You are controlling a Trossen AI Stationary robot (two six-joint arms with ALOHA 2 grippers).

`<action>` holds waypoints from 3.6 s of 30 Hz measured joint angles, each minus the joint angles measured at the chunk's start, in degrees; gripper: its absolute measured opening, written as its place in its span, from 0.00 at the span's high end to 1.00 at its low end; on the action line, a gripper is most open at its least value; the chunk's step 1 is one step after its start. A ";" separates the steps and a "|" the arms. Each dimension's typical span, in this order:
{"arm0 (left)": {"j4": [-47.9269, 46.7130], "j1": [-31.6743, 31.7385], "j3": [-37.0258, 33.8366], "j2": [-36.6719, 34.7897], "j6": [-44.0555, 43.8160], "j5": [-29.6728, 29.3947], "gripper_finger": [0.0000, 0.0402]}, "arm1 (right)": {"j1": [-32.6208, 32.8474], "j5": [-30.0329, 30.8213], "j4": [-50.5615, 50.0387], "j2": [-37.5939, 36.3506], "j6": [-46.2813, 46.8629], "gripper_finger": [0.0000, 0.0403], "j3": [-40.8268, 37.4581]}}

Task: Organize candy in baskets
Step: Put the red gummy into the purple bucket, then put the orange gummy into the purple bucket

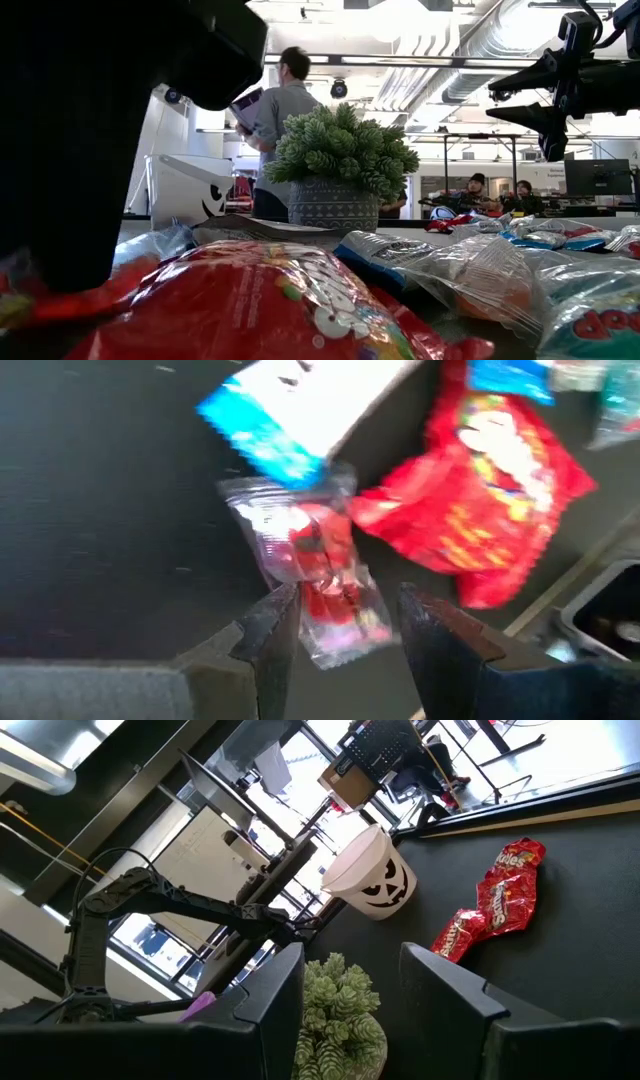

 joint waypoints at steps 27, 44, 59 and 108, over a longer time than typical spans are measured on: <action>0.16 0.26 0.29 -0.93 0.22 0.74 0.99 | -0.01 -0.02 0.00 -0.01 0.01 0.60 0.00; -16.67 -0.72 6.49 -17.79 4.96 -0.57 0.98 | 0.00 -0.02 0.00 0.00 0.00 0.60 0.00; -47.40 -13.62 6.49 -26.08 -1.05 -1.63 0.94 | 0.00 -0.02 0.00 -0.04 0.01 0.60 0.00; 15.23 6.08 4.98 -4.76 25.00 1.21 0.71 | 0.00 -0.02 -0.02 -0.04 0.01 0.60 0.00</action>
